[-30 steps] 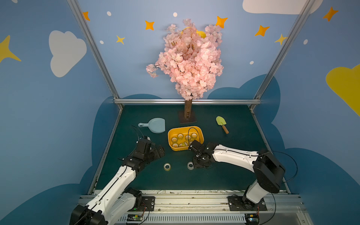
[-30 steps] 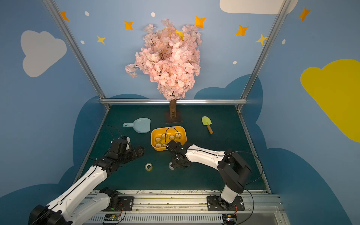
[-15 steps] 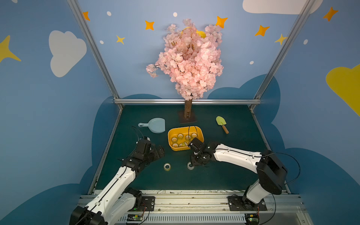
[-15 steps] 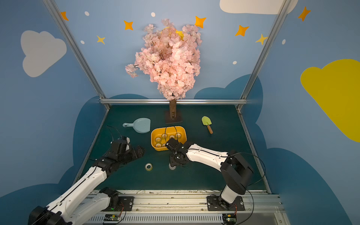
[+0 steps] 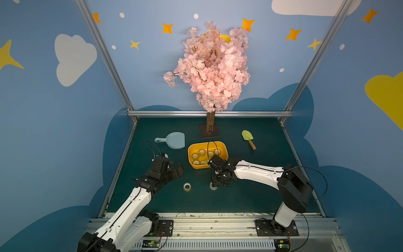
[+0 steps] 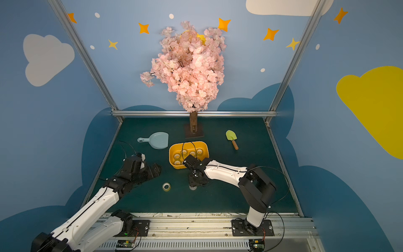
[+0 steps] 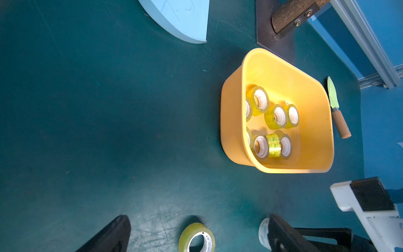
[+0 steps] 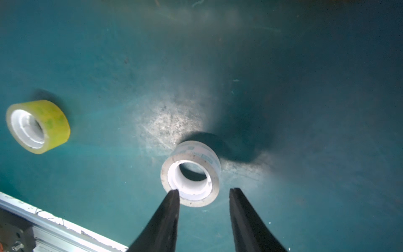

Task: Put the transparent tape into the storage box
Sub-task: Pick up the tape at the center of the board.

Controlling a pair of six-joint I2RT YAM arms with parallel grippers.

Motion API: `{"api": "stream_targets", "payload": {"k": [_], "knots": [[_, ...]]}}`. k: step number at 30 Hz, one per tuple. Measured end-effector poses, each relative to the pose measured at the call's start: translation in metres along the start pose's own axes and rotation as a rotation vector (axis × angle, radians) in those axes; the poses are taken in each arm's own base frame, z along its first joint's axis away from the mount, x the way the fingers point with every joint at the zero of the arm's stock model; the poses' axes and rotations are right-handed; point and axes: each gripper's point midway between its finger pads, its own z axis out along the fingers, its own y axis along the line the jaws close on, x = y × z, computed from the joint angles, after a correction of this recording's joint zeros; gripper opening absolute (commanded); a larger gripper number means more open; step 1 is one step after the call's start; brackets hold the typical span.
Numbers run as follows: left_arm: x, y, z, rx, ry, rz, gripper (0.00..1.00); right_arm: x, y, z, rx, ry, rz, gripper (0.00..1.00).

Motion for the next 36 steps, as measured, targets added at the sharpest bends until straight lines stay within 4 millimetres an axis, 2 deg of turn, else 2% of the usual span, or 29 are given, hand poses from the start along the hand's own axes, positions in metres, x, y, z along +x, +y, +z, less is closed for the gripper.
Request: {"api": "stream_targets", "payload": {"k": [6,10,16,19,23,29,36], "knots": [[0.001,0.001,0.001,-0.003,0.005,0.000,1.00,0.007,-0.005,0.007,0.014,0.022,-0.001,0.44],[0.002,0.002,0.003,-0.008,0.012,-0.001,1.00,0.013,-0.010,0.023,0.044,0.063,0.002,0.43],[0.004,0.003,0.006,-0.016,0.023,-0.002,1.00,0.011,-0.007,0.025,0.052,0.075,0.001,0.40],[0.005,0.005,0.008,-0.023,0.033,-0.001,1.00,0.011,-0.008,0.025,0.058,0.077,0.001,0.32],[0.006,0.005,0.009,-0.026,0.039,0.000,1.00,0.011,-0.010,0.025,0.072,0.071,-0.001,0.13],[0.006,0.005,0.009,-0.025,0.039,0.000,1.00,0.007,-0.012,0.015,0.080,0.043,-0.009,0.00],[0.003,0.002,0.004,-0.009,0.017,0.002,1.00,-0.003,-0.006,-0.026,0.030,-0.047,-0.027,0.00]]}}
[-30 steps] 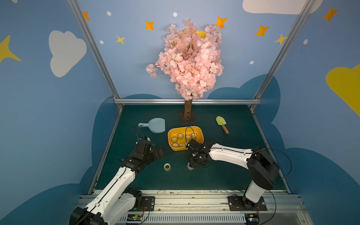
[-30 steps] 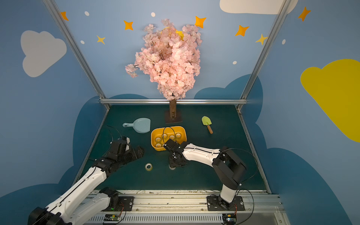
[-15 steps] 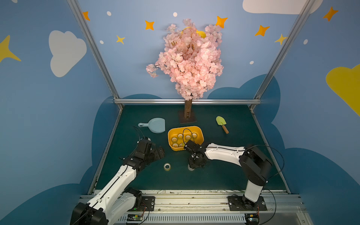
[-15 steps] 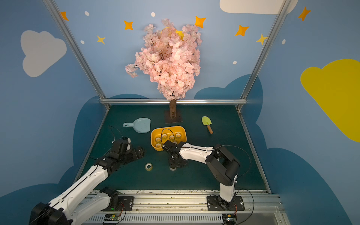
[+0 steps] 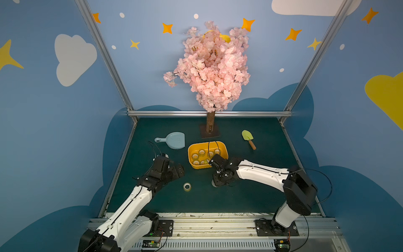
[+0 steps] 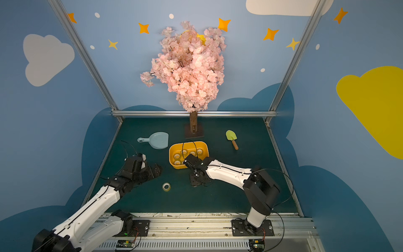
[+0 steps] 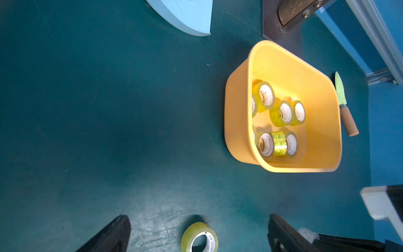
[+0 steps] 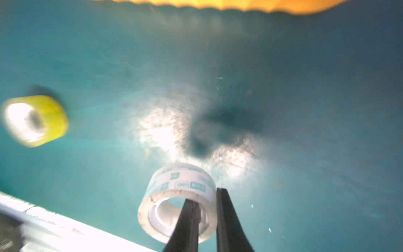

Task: Put the transparent tape into the storage box
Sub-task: Pick up the tape at the center of the board, then place the tape in the storage box.

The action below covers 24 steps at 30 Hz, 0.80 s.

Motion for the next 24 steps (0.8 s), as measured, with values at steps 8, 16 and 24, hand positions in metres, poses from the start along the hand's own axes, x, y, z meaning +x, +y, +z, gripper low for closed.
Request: {"api": "stream_targets", "payload": {"k": [8,16,24], "knots": [[-0.002,-0.001,-0.002,0.005,-0.010,0.001,1.00,-0.022,0.003,-0.043,-0.063,-0.093,-0.010,0.00],[-0.002,-0.001,-0.002,0.005,-0.010,0.001,1.00,-0.066,-0.005,-0.067,-0.115,-0.154,0.023,0.00],[-0.002,-0.002,0.000,0.015,-0.012,0.002,1.00,-0.118,-0.016,-0.050,-0.113,-0.130,0.050,0.00]]}}
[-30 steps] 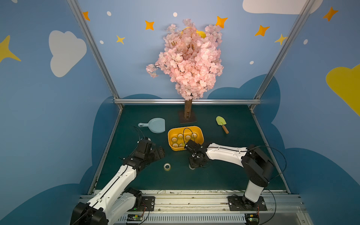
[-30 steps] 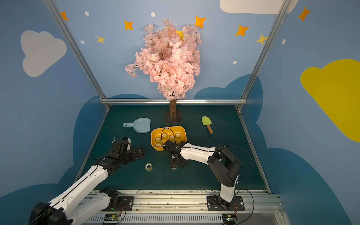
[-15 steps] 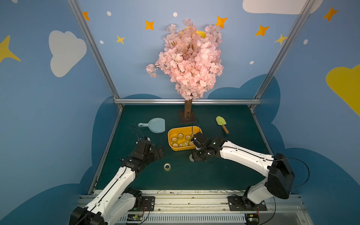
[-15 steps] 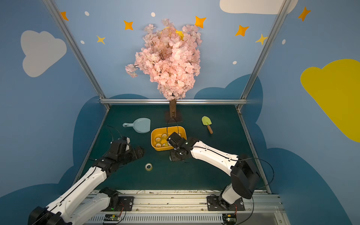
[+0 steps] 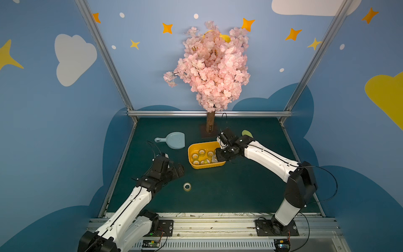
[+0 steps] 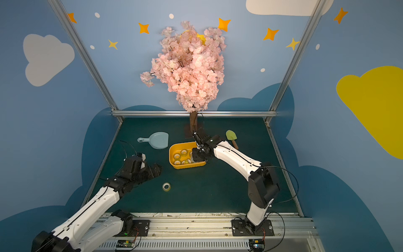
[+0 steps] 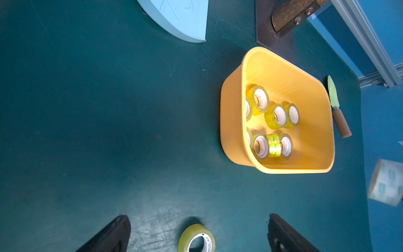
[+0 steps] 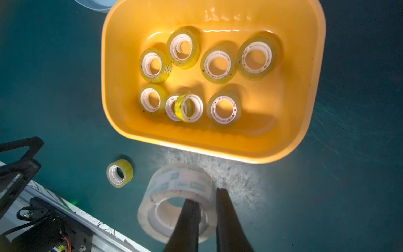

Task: Put the transparent tape into the storage box
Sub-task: Place the tape in the storage box.

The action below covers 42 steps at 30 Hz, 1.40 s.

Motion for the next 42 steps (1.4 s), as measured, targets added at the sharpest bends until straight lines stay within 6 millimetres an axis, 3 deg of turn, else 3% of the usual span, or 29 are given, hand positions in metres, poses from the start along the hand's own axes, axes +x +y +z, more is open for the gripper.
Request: {"api": "stream_targets", "payload": {"k": [6,13,32,40,42], "knots": [[0.004,0.001,0.006,-0.001,0.021,0.000,1.00,-0.020,-0.010,0.035,0.025,0.061,0.007,0.00],[0.006,0.003,0.012,-0.010,0.033,0.005,1.00,-0.032,-0.019,0.060,0.041,0.106,0.014,0.00],[0.005,0.004,0.020,-0.017,0.039,0.041,1.00,-0.019,-0.048,0.090,0.108,0.201,0.038,0.00],[0.005,0.005,0.020,-0.018,0.038,0.048,1.00,-0.029,-0.049,0.095,0.110,0.192,0.044,0.00],[0.005,0.005,0.020,-0.019,0.037,0.049,1.00,-0.031,-0.048,0.096,0.107,0.190,0.044,0.04]]}}
